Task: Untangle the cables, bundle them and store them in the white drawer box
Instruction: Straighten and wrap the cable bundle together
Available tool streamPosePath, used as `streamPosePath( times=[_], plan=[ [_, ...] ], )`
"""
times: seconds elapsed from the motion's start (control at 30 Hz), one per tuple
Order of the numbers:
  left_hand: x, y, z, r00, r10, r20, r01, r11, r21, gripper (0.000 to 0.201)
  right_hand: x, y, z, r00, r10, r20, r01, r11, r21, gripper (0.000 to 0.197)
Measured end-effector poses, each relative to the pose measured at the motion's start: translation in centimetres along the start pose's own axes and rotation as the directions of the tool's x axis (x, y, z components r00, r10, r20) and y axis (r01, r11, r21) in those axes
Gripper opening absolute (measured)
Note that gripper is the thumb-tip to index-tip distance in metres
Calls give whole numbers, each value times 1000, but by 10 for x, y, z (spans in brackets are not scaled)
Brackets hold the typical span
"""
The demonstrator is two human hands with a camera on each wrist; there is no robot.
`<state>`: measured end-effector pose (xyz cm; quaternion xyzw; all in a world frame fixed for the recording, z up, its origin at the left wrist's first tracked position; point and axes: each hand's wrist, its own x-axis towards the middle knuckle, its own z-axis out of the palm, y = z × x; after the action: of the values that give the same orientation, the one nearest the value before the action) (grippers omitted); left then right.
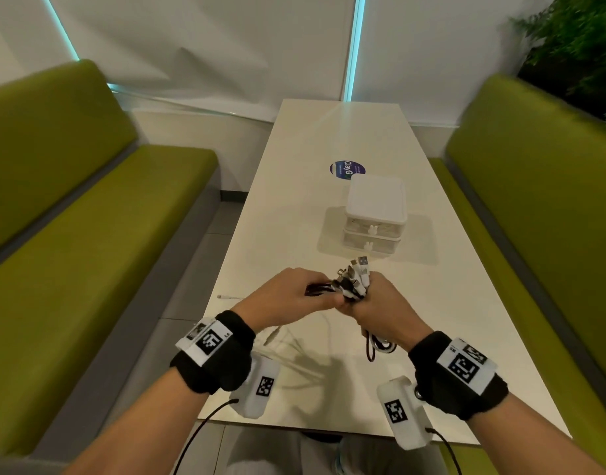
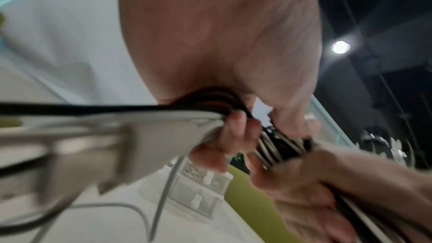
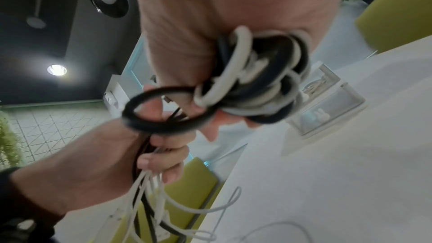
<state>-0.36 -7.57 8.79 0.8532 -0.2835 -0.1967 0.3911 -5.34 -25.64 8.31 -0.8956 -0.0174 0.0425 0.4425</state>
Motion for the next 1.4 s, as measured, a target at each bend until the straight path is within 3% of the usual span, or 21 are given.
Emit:
streamPosePath(
  times=[0.1,0.2,0.27,0.37,0.43,0.47,0.53,0.63,0.77,0.9,1.0,1.2,1.4],
  plan=[
    [1,6,18,992,-15,-126,35,987,158,77,4,0,6,1000,25,-7,-26,998,-62,17],
    [3,10,28,954,-22,-299,101,963,250,81,-1,0,19,999,39,-11,-40,998,-51,31],
    [3,11,31,943,-41,-329,114,972,206,76,-5,-1,23,1000,-1,-20,2,1000,10,33],
    [3,10,32,934,-70,-351,87,996,35,61,-12,-5,27,999,-38,-8,39,972,233,34],
    [2,12,31,940,-48,-338,35,998,-44,54,-15,-7,28,999,-29,22,20,941,338,69],
    [2,14,30,943,-20,-332,10,999,-33,49,-17,-8,27,998,-27,57,6,940,342,77],
    [1,19,32,944,30,-328,-29,1000,9,36,-20,-8,22,993,-47,113,10,951,309,72],
    [-1,21,39,923,51,-382,-56,998,-1,31,-23,0,16,974,-31,225,-35,958,283,80],
    [0,23,49,882,86,-463,-76,996,41,32,-33,1,10,962,-56,265,-72,890,450,32],
    [3,24,48,856,122,-503,-141,990,-1,18,-36,4,8,907,-14,421,-282,722,632,42],
    [4,21,47,852,117,-511,-169,984,-57,15,-35,4,11,840,4,543,-422,634,648,25],
    [4,16,54,834,114,-540,-220,966,-136,23,-36,3,13,797,98,596,-502,655,564,5],
    [6,14,58,864,153,-480,-209,976,-65,19,-43,-2,24,870,231,435,-446,745,496,15]
  ],
)
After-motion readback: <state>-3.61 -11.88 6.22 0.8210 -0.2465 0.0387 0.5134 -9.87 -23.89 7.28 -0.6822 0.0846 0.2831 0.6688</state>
